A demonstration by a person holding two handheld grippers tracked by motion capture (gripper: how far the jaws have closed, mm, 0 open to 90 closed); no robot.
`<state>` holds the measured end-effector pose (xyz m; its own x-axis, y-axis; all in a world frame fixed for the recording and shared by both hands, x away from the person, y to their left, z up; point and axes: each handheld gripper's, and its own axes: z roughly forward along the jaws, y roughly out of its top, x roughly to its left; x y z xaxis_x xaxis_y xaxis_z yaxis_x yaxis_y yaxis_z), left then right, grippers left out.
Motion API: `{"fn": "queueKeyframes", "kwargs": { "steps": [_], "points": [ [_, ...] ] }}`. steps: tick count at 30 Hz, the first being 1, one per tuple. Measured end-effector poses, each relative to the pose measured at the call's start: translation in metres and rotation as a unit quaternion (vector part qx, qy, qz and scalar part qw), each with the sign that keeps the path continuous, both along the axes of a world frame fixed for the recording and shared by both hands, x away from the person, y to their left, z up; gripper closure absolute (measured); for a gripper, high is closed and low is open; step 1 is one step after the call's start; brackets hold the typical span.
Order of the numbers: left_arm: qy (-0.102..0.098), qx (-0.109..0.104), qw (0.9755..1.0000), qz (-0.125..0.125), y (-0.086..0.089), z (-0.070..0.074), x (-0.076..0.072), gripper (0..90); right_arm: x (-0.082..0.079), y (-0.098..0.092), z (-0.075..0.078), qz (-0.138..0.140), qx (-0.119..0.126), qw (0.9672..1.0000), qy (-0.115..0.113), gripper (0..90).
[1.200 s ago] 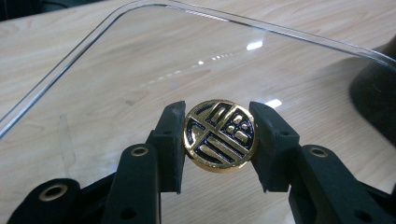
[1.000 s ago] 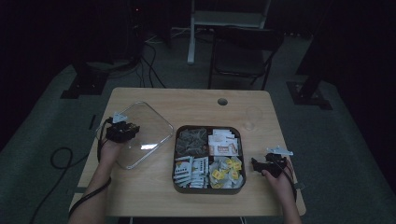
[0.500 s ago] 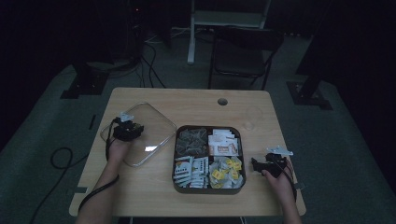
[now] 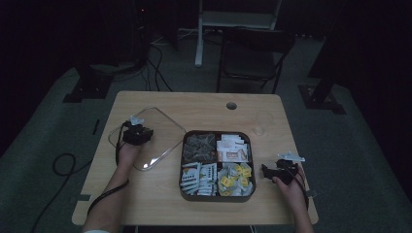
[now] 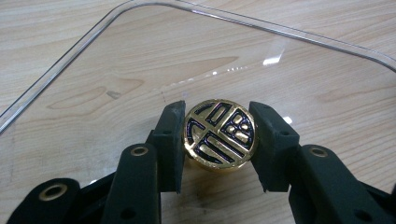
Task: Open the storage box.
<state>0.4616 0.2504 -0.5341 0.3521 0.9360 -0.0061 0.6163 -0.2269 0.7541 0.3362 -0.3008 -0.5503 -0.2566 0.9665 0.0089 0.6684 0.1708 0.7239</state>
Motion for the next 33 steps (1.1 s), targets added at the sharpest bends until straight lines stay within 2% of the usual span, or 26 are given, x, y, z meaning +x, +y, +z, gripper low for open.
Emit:
{"fn": "queueKeyframes", "kwargs": {
  "steps": [3,6,8,10,12,15,17,19,23,26,28,30,33],
  "points": [
    [0.000,-0.005,1.0000,-0.002,0.001,0.000,0.000,59.2,0.000,0.000,0.000,0.000,0.000,1.0000,0.000,12.7],
    [0.004,-0.033,0.9994,-0.013,0.006,0.001,-0.001,56.9,0.000,0.000,0.000,0.000,0.000,1.0000,0.000,12.7],
    [0.000,-0.038,0.9992,-0.014,0.006,0.003,-0.003,49.3,0.000,0.000,0.000,0.000,0.000,1.0000,0.000,12.7],
    [0.004,-0.043,0.9989,-0.021,0.006,0.006,-0.005,37.2,0.000,0.000,0.000,0.000,0.000,1.0000,0.000,12.7],
    [-0.003,-0.047,0.9985,-0.028,0.006,0.010,-0.008,30.4,0.000,0.000,0.000,0.000,0.000,1.0000,0.000,12.7],
    [-0.002,-0.060,0.9974,-0.039,0.004,0.015,-0.011,25.0,0.000,0.000,0.000,0.000,0.000,1.0000,0.000,12.7],
    [0.000,-0.058,0.9974,-0.043,0.003,0.017,-0.013,18.6,0.000,0.000,0.000,0.000,0.000,1.0000,0.000,12.7],
    [-0.002,-0.053,0.9973,-0.050,0.001,0.018,-0.016,18.1,0.000,0.000,0.000,0.000,0.000,1.0000,0.000,12.7],
    [0.001,-0.051,0.9967,-0.063,0.000,0.019,-0.022,9.6,0.000,0.000,0.000,0.000,0.000,1.0000,0.000,12.6],
    [0.000,-0.053,0.9958,-0.074,0.000,0.020,-0.028,9.5,0.000,0.000,0.000,0.000,0.000,1.0000,0.000,12.7],
    [0.006,-0.056,0.9950,-0.082,-0.001,0.019,-0.031,0.8,0.000,0.000,0.000,0.000,0.000,1.0000,0.000,12.7],
    [0.003,-0.049,0.9952,-0.085,-0.002,0.019,-0.035,0.6,0.000,0.000,0.000,0.000,0.000,1.0000,0.000,12.7],
    [-0.002,-0.050,0.9941,-0.097,-0.003,0.018,-0.040,0.7,0.000,0.000,0.000,0.000,0.000,1.0000,0.000,12.7]
  ]
}}
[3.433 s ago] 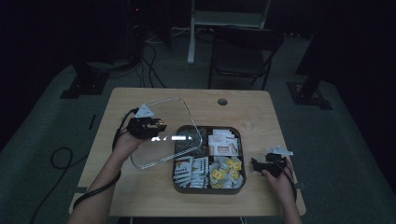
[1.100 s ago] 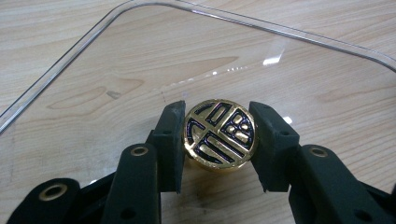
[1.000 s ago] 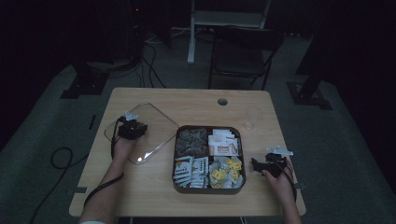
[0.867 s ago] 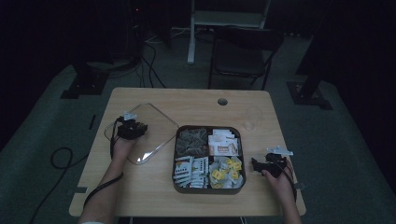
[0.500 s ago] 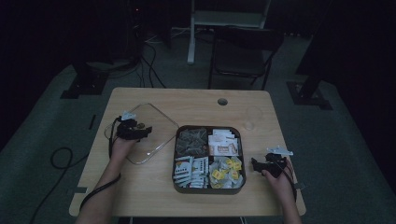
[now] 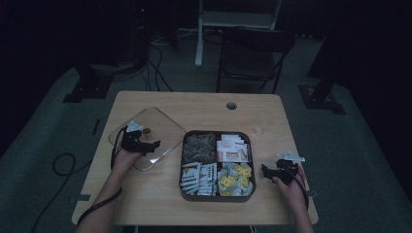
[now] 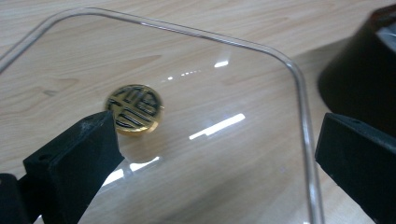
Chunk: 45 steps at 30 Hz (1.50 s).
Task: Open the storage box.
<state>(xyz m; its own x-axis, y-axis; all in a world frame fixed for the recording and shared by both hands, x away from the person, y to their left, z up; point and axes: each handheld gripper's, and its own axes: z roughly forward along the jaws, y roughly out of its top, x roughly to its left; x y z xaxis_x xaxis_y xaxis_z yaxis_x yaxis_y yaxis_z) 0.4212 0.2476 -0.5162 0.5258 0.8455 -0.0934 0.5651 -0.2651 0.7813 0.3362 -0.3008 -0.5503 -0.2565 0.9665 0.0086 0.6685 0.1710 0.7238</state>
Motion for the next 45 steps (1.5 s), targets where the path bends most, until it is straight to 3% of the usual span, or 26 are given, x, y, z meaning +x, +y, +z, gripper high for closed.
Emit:
{"fn": "queueKeyframes", "kwargs": {
  "steps": [6,10,15,26,28,42,45],
  "points": [
    [-0.002,0.008,0.9996,-0.026,-0.005,-0.004,-0.013,0.7,0.000,0.000,0.000,0.000,0.000,1.0000,0.000,12.7],
    [-0.003,-0.008,0.9991,-0.041,-0.008,-0.006,-0.025,0.7,0.000,0.000,0.000,0.000,0.000,1.0000,0.000,12.7],
    [-0.004,0.022,0.9975,-0.067,-0.017,-0.010,-0.038,0.7,0.000,0.000,0.000,0.000,0.000,1.0000,0.000,12.7],
    [0.004,0.022,0.9939,-0.108,-0.031,-0.013,-0.059,0.6,0.000,0.000,0.000,0.000,0.000,1.0000,0.000,12.7],
    [0.004,0.034,0.9926,-0.116,-0.034,-0.014,-0.064,0.7,0.000,0.000,0.000,0.000,0.000,1.0000,0.000,12.6],
    [0.004,0.047,0.9858,-0.161,-0.042,-0.017,-0.093,0.7,0.000,0.000,0.000,0.000,0.001,1.0000,0.000,12.6],
    [-0.002,0.065,0.9836,-0.168,-0.045,-0.019,-0.098,0.7,0.000,0.000,0.000,0.000,0.000,1.0000,0.000,12.6]
  ]
}}
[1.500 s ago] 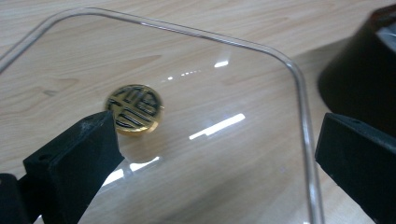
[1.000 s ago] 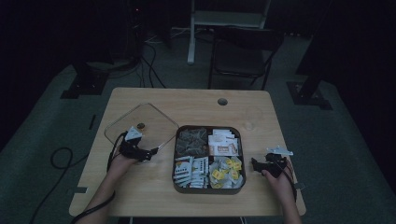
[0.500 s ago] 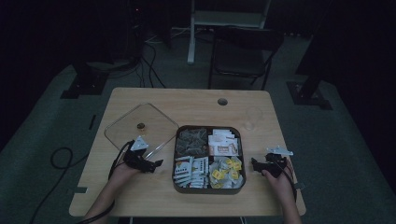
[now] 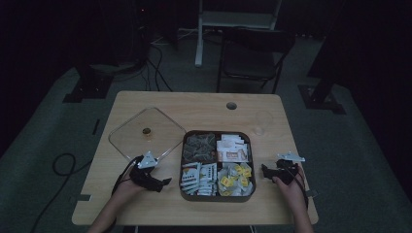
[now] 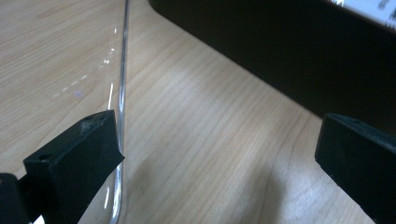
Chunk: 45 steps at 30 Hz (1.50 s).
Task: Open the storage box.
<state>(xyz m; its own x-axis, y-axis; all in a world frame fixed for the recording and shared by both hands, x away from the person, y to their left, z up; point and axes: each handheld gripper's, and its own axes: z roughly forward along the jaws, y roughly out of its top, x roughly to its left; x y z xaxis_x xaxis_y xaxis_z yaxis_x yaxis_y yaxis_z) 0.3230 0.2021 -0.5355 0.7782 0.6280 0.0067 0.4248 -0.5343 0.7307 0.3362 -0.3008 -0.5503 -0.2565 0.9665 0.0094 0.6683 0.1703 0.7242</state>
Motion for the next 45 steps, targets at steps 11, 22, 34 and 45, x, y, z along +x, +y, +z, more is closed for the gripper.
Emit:
{"fn": "queueKeyframes", "kwargs": {
  "steps": [11,22,34,45],
  "points": [
    [0.022,0.036,0.9981,-0.044,-0.010,-0.010,-0.012,0.7,0.000,0.000,0.000,0.005,0.000,1.0000,0.000,12.6],
    [0.017,0.034,0.9974,-0.061,-0.009,-0.011,-0.021,0.7,0.000,0.000,0.000,0.005,0.001,1.0000,0.000,12.6],
    [0.019,0.033,0.9985,-0.040,-0.009,-0.011,-0.026,0.7,-0.001,-0.001,0.000,0.013,0.006,0.9999,0.000,12.6],
    [0.019,0.031,0.9991,-0.021,-0.010,-0.011,-0.028,0.6,-0.002,-0.001,0.000,0.020,0.002,0.9998,-0.001,12.9]
  ]
}}
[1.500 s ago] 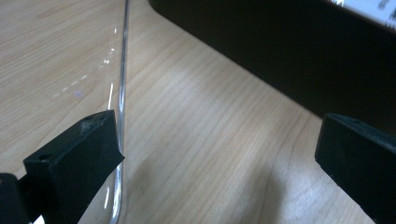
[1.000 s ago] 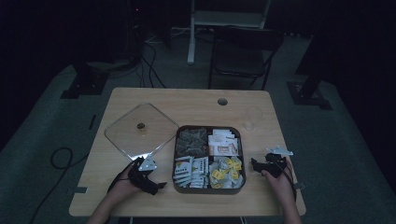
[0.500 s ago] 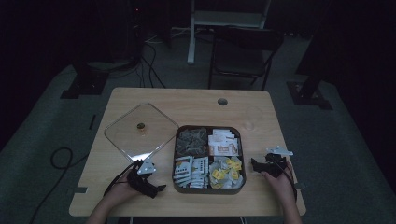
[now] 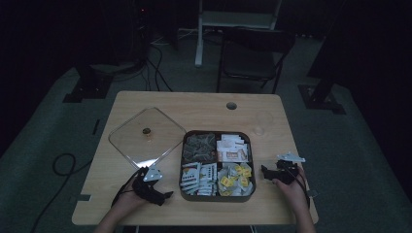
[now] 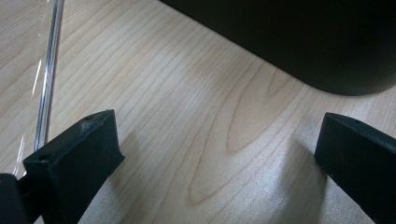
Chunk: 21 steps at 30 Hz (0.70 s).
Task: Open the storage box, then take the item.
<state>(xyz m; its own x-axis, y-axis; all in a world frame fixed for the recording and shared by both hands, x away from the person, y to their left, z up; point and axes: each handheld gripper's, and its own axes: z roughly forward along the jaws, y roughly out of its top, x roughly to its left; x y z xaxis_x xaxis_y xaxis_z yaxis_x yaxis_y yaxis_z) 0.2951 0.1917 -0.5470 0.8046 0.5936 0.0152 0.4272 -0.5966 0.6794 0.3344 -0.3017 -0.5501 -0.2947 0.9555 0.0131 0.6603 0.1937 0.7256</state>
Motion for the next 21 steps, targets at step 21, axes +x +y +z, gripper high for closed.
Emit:
{"fn": "queueKeyframes", "kwargs": {
  "steps": [21],
  "points": [
    [0.000,0.000,1.0000,0.001,0.000,0.000,0.000,0.6,-0.028,-0.009,0.066,0.085,0.082,0.9907,-0.066,18.4]
  ]
}}
